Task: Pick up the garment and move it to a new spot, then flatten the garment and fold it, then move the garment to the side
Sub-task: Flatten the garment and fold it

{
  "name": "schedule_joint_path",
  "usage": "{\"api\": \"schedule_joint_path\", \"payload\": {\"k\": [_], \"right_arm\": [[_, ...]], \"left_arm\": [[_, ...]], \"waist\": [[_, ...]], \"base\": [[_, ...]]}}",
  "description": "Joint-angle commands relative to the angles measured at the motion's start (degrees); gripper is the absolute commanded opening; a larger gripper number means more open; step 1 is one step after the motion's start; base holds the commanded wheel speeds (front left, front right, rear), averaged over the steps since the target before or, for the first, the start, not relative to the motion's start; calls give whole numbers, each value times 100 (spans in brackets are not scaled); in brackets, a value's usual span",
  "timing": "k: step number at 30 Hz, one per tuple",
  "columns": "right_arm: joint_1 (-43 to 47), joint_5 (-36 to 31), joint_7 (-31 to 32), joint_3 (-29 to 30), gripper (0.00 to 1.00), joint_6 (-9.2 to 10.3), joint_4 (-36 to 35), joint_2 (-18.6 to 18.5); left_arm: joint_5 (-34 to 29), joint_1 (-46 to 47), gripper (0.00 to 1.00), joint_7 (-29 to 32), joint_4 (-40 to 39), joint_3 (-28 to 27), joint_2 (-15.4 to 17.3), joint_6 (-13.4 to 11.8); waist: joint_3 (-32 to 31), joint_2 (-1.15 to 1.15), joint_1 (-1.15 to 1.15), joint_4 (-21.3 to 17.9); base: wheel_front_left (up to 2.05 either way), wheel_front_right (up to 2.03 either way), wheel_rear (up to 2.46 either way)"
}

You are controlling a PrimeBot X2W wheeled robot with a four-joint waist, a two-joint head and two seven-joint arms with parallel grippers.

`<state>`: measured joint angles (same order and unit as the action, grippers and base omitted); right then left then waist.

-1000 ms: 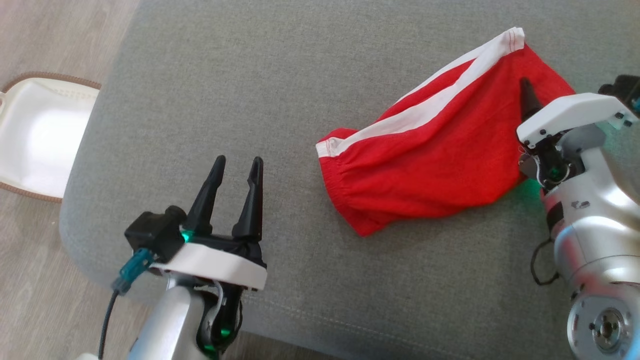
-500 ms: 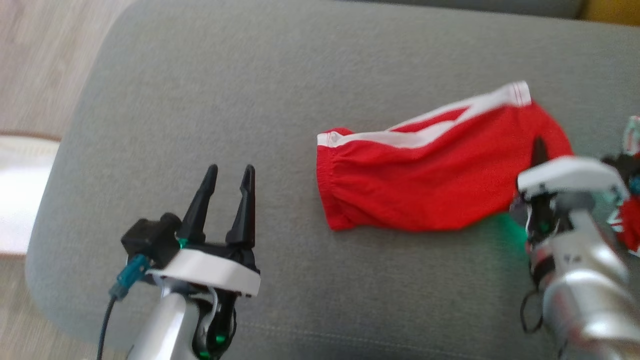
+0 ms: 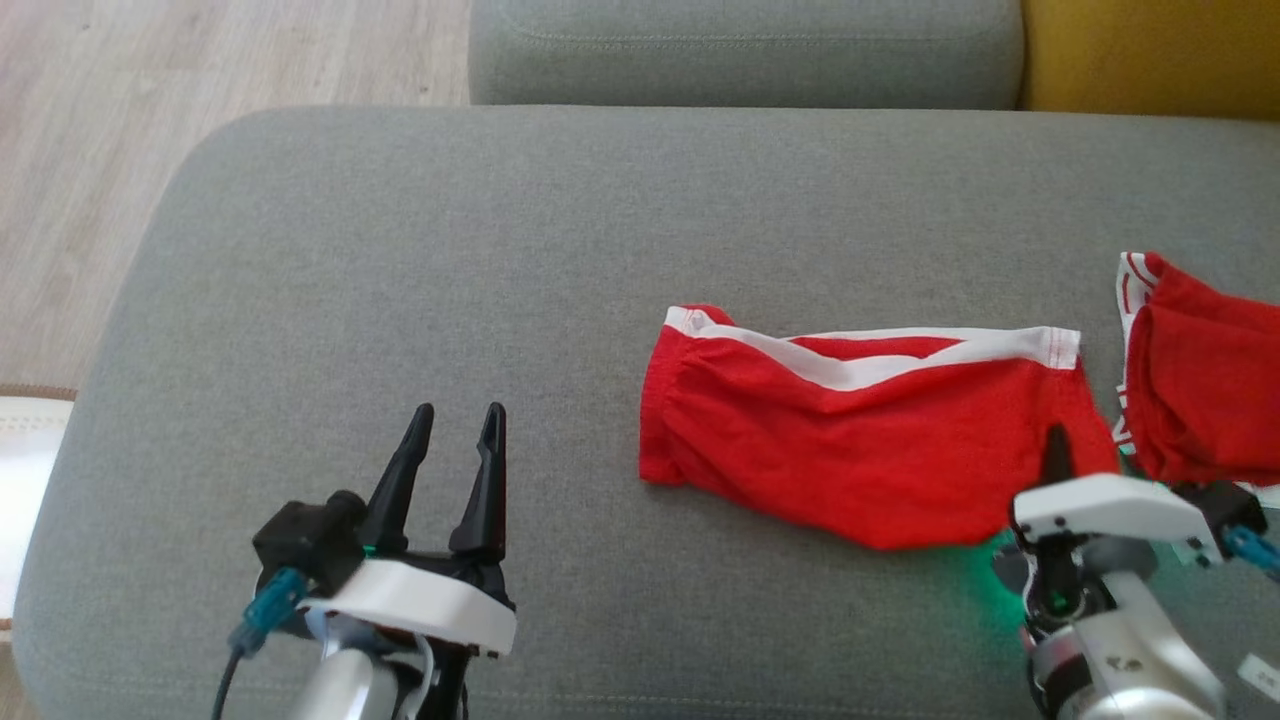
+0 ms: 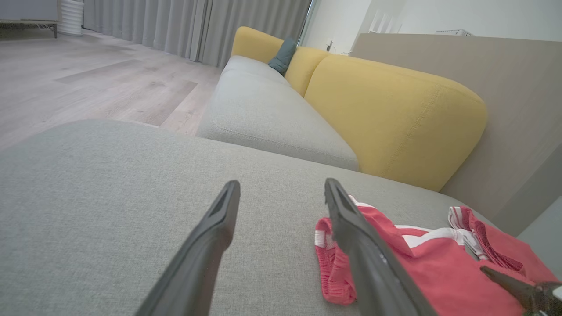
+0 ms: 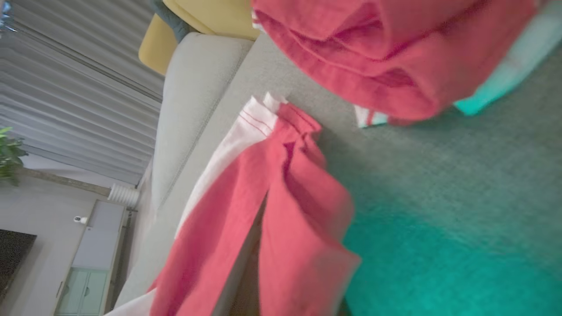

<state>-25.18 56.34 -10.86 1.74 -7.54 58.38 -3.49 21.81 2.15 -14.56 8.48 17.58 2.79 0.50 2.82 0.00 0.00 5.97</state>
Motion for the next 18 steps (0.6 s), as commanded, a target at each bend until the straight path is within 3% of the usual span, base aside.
{"api": "schedule_joint_path", "payload": {"k": [1, 9, 18], "right_arm": [[-184, 45, -85, -218, 0, 5, -234, 61], [-118, 709, -325, -980, 0, 5, -1121, 61], [225, 1173, -399, -2228, 0, 5, -2153, 61]], "left_arm": [[-46, 135, 100, -44, -183, -205, 9, 13], [-116, 58, 100, -44, -129, -187, 9, 30], [-143, -114, 100, -44, -55, -124, 9, 38]], "waist": [[-8, 0, 0, 11], [-183, 0, 0, 176], [-423, 0, 0, 485]], "base": [[0, 0, 0], [0, 0, 0], [0, 0, 0]]}}
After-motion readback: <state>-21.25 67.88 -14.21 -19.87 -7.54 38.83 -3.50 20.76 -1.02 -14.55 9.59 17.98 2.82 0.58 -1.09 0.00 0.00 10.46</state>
